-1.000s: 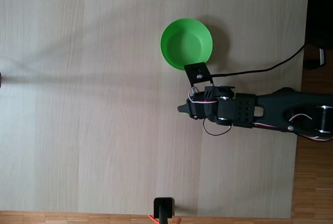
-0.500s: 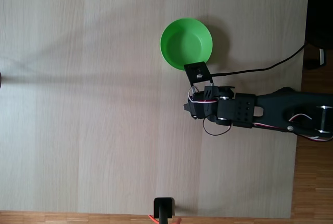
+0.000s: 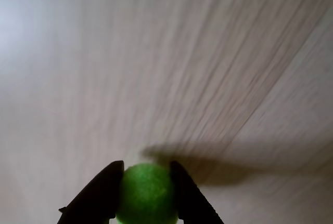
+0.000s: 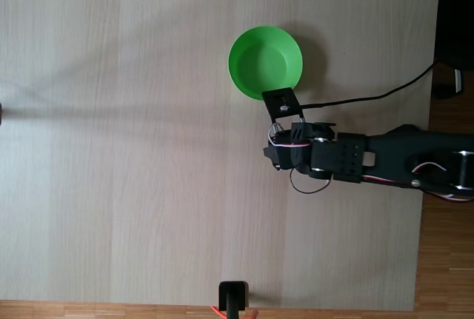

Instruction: Grasp a green pompom and put it in the green bowl.

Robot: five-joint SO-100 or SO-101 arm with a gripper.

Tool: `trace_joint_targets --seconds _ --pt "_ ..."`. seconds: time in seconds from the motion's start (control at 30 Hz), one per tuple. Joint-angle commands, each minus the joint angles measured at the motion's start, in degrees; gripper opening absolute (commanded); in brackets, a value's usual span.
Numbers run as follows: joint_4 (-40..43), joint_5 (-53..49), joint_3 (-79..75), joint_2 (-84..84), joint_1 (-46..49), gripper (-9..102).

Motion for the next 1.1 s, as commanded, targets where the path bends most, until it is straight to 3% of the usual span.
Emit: trace_joint_targets --seconds 0.0,0.3,0.73,1.07 --pt "0.6 -0.3 -2.0 5.8 0.2 9" --pt "0.7 -0.4 -2.0 17.3 3.3 9" --pt "0.4 -6.9 -5.7 19.7 23.7 10" --pt "0.0 -10.1 -6.9 16.3 26.1 10"
